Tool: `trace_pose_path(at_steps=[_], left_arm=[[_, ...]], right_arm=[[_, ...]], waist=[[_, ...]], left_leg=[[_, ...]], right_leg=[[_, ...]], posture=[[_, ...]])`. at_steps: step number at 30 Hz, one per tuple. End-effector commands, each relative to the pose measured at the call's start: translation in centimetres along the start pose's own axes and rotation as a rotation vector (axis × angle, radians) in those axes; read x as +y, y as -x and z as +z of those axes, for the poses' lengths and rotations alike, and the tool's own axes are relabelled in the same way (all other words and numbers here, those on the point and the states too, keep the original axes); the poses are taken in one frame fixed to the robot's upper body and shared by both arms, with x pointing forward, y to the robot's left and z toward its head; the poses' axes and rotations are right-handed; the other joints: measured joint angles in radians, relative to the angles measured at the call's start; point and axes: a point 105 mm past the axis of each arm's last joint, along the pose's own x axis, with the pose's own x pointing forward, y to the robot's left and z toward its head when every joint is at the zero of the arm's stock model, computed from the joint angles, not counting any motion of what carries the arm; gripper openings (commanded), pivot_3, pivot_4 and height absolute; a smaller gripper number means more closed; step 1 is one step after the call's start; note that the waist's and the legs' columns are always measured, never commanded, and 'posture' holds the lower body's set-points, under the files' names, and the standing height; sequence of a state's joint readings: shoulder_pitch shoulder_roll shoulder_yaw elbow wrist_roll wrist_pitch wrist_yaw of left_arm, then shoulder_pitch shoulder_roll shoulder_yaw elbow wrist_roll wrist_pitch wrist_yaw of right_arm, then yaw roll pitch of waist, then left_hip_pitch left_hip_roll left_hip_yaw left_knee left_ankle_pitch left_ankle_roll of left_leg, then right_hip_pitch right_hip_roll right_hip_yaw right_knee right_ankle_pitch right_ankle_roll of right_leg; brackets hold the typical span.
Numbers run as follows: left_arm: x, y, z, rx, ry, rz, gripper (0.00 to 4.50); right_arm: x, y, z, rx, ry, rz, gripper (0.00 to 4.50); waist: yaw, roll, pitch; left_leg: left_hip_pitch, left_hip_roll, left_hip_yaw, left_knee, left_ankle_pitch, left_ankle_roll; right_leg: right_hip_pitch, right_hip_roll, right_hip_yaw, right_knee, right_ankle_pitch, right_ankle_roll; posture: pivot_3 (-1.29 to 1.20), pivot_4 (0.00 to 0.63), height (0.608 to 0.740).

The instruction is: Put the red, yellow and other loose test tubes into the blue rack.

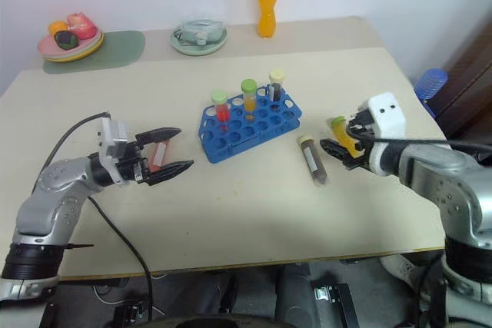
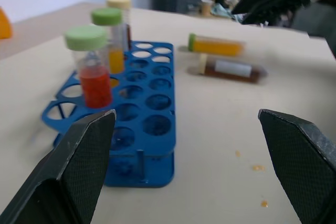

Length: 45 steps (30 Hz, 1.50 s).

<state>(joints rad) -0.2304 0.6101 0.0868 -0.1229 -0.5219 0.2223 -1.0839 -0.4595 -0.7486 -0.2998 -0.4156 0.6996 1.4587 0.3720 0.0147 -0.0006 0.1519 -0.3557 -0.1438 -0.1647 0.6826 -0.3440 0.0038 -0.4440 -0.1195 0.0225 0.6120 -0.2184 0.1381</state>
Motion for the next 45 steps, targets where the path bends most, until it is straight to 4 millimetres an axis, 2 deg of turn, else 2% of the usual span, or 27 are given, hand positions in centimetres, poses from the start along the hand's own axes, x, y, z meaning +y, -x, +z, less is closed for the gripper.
trace_pose_path(at_steps=[1, 9, 21, 24, 29, 30, 34, 38, 40, 42, 45], left_arm=[[-0.2, -0.3, 0.6, -0.009, -0.045, -0.022, 4.46], [-0.5, -0.3, 1.0, -0.028, -0.041, -0.008, 4.46], [-1.3, -0.1, 1.0, -0.040, -0.005, 0.030, 4.46], [-1.6, -0.1, 0.9, -0.042, 0.008, 0.033, 4.50], [-1.9, -0.2, 0.9, -0.046, 0.019, 0.039, 4.50], [-1.9, -0.2, 0.9, -0.047, 0.021, 0.040, 4.50], [-1.9, 0.0, 0.8, -0.039, 0.027, 0.048, 4.50], [-1.8, 0.0, 0.7, -0.038, 0.029, 0.056, 4.50], [-1.7, 0.1, 0.8, -0.044, 0.032, 0.067, 4.50], [-1.7, 0.1, 0.8, -0.045, 0.033, 0.073, 4.50], [-1.6, 0.2, 0.8, -0.044, 0.029, 0.078, 4.50]], right_arm=[[0.6, -1.1, 0.1, 0.077, -0.073, 0.034, 4.27], [1.0, -3.9, 0.3, 0.159, -0.163, 0.067, 4.27], [0.7, -5.8, -1.6, 0.344, -0.074, 0.033, 4.27], [0.9, -6.1, -2.2, 0.376, -0.026, 0.036, 3.40], [1.5, -6.8, -2.9, 0.402, 0.036, 0.043, 1.02], [1.7, -6.9, -3.0, 0.403, 0.044, 0.048, 0.85], [2.0, -7.0, -2.7, 0.382, 0.119, 0.051, 0.82], [2.5, -6.5, -1.3, 0.282, 0.247, 0.088, 0.82], [3.6, -5.7, 0.1, 0.176, 0.339, 0.169, 0.82], [5.4, -4.6, 1.4, 0.045, 0.360, 0.308, 0.82], [6.7, -3.5, 4.0, -0.207, 0.390, 0.384, 0.82]], waist=[[-0.001, 0.000, 0.000], [-0.002, 0.000, 0.000], [-0.003, 0.000, 0.000], [-0.003, 0.000, 0.000], [-0.003, -0.001, -0.001], [-0.003, -0.002, -0.001], [-0.005, -0.003, -0.002], [-0.003, -0.003, -0.002], [-0.002, -0.002, -0.001], [-0.002, -0.002, -0.001], [-0.004, 0.000, 0.000]], left_leg=[[0.000, 0.000, 0.000, 0.000, 0.000, 0.000], [0.000, 0.000, 0.000, 0.000, 0.000, 0.000], [0.000, 0.000, 0.000, 0.000, 0.000, 0.000], [0.000, 0.000, 0.000, 0.000, 0.000, 0.000], [0.000, 0.000, 0.000, 0.000, 0.000, 0.000], [0.000, 0.000, 0.000, 0.000, 0.000, 0.000], [0.001, 0.000, 0.000, 0.000, 0.000, 0.000], [0.001, 0.000, 0.000, 0.000, 0.000, 0.000], [0.000, 0.000, 0.001, 0.000, 0.000, 0.000], [0.000, 0.000, 0.000, 0.000, 0.000, 0.000], [0.000, 0.000, 0.001, -0.001, 0.000, 0.000]], right_leg=[[0.000, 0.000, 0.000, 0.000, 0.000, 0.000], [-0.001, 0.000, 0.000, 0.001, 0.000, 0.000], [-0.001, 0.000, 0.000, 0.001, 0.000, 0.000], [-0.001, 0.000, 0.000, 0.001, 0.000, 0.000], [-0.001, 0.000, 0.000, 0.001, 0.000, 0.000], [0.000, 0.000, 0.000, 0.000, 0.000, 0.000], [0.000, 0.000, 0.000, 0.001, 0.000, 0.000], [0.000, 0.000, 0.000, 0.000, 0.000, 0.000], [0.000, 0.000, -0.001, 0.000, 0.000, 0.000], [-0.001, 0.000, -0.001, 0.000, 0.000, 0.000], [-0.001, 0.000, -0.001, 0.000, 0.000, 0.000]], posture=[[0.00, 0.150, 0.740], [0.00, 0.150, 0.740], [0.00, 0.150, 0.740], [0.00, 0.150, 0.740], [0.00, 0.150, 0.740], [0.00, 0.150, 0.740], [0.00, 0.150, 0.740], [0.00, 0.150, 0.740], [0.00, 0.150, 0.740], [0.00, 0.150, 0.740], [0.00, 0.150, 0.740]])
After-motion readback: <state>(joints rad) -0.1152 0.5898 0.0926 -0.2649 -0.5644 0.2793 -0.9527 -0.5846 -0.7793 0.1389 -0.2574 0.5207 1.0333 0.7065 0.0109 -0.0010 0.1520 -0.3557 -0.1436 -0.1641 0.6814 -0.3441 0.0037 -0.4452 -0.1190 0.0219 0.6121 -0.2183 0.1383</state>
